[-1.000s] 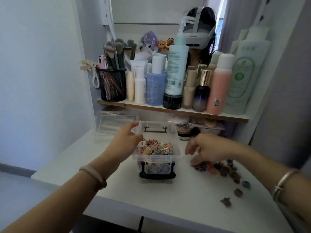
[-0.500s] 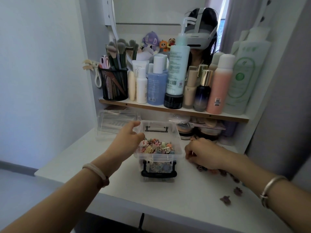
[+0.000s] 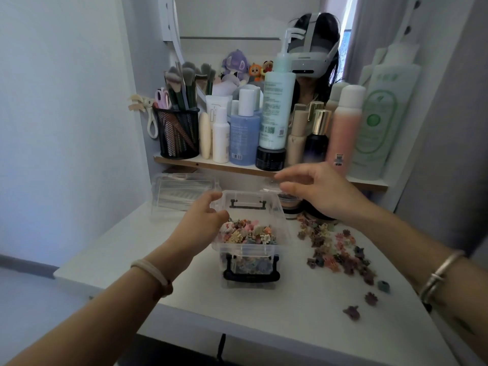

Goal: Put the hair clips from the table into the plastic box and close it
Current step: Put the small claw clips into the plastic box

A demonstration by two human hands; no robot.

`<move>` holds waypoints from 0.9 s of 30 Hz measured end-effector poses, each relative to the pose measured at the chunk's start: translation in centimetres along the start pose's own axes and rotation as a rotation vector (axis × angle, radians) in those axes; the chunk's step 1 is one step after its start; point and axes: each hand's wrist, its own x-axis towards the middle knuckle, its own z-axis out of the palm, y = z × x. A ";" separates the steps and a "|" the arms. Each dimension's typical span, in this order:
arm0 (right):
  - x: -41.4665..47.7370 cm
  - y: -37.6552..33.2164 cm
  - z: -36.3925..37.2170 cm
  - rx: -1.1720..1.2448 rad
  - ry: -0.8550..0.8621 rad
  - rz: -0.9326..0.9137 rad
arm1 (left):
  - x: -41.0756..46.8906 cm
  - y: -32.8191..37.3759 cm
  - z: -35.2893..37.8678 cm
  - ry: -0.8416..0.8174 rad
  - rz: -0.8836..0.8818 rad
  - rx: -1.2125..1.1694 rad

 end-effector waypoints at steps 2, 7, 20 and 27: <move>-0.2 2.0 0.2 -0.191 -0.025 0.088 | 0.1 0.0 0.0 0.008 0.002 -0.006; -1.4 6.0 2.1 -0.580 -0.271 0.234 | -0.1 0.0 0.1 0.012 -0.005 0.009; -0.7 5.5 2.6 -0.612 -0.349 0.168 | -0.1 0.0 0.2 0.012 0.013 0.018; 0.0 3.8 1.3 -0.293 -0.043 0.103 | 0.2 -0.1 0.2 0.017 0.013 -0.022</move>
